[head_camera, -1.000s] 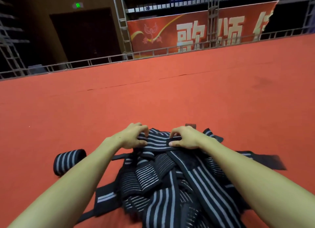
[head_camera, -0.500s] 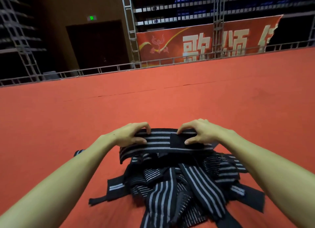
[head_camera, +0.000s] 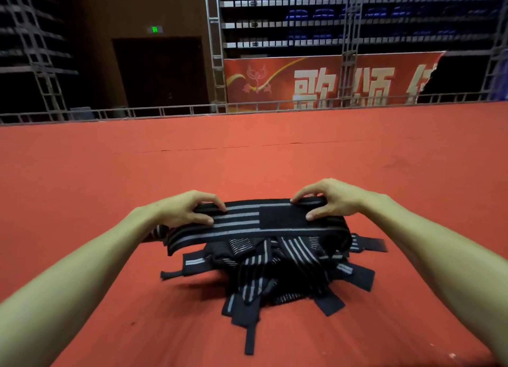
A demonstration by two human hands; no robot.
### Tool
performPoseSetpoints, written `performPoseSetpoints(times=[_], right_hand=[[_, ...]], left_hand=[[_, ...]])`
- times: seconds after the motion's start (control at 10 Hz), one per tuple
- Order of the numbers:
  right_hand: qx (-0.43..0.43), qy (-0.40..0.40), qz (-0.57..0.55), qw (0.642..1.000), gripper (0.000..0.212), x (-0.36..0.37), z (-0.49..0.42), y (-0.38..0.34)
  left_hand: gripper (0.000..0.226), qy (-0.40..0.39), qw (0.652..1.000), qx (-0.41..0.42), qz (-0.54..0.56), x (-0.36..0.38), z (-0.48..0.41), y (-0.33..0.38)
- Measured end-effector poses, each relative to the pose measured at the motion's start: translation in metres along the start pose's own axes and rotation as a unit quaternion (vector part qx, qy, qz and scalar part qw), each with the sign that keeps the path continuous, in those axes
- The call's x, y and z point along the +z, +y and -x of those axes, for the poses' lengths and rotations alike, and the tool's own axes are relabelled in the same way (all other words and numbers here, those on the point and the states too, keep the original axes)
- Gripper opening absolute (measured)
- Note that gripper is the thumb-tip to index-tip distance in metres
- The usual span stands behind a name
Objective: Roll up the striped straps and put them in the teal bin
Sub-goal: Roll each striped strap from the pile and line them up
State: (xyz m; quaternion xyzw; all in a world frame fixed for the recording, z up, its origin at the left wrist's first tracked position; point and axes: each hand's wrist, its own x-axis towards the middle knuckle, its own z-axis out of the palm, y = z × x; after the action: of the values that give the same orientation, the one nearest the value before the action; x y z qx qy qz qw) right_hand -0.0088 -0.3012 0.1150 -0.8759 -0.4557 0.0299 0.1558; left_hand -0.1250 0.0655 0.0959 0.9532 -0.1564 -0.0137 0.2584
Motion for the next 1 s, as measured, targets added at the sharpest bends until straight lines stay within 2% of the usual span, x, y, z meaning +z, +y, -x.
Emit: performPoseSetpoints(times=[0.1, 0.2, 0.3, 0.4, 0.7, 0.9, 1.0], right_hand=[[0.005, -0.028, -0.011, 1.000, 0.045, 0.010, 0.013, -0.006], [0.021, -0.054, -0.008, 0.998, 0.041, 0.024, 0.029, -0.008], [0.021, -0.045, -0.003, 0.999, 0.024, 0.034, 0.047, -0.002], [0.024, -0.049, -0.009, 0.998, 0.017, 0.046, 0.058, 0.001], [0.038, -0.079, -0.011, 0.996, 0.032, 0.068, 0.077, 0.009], [0.058, -0.098, 0.012, 0.993, 0.029, 0.088, 0.082, 0.021], [0.056, -0.091, 0.018, 0.994, 0.025, 0.097, 0.085, 0.022]], left_hand=[[0.029, 0.002, 1.000, -0.021, 0.001, 0.009, 0.020, 0.000], [0.039, -0.018, 0.998, -0.058, -0.028, 0.019, 0.038, -0.022], [0.038, -0.016, 0.994, -0.094, -0.043, 0.035, 0.058, -0.047], [0.039, -0.010, 0.995, -0.102, -0.019, 0.050, 0.069, -0.046], [0.038, -0.044, 0.988, -0.146, -0.026, 0.082, 0.096, -0.073], [0.047, -0.087, 0.978, -0.157, -0.108, 0.103, 0.096, -0.070], [0.036, -0.108, 0.941, -0.191, -0.258, 0.119, 0.082, -0.054]])
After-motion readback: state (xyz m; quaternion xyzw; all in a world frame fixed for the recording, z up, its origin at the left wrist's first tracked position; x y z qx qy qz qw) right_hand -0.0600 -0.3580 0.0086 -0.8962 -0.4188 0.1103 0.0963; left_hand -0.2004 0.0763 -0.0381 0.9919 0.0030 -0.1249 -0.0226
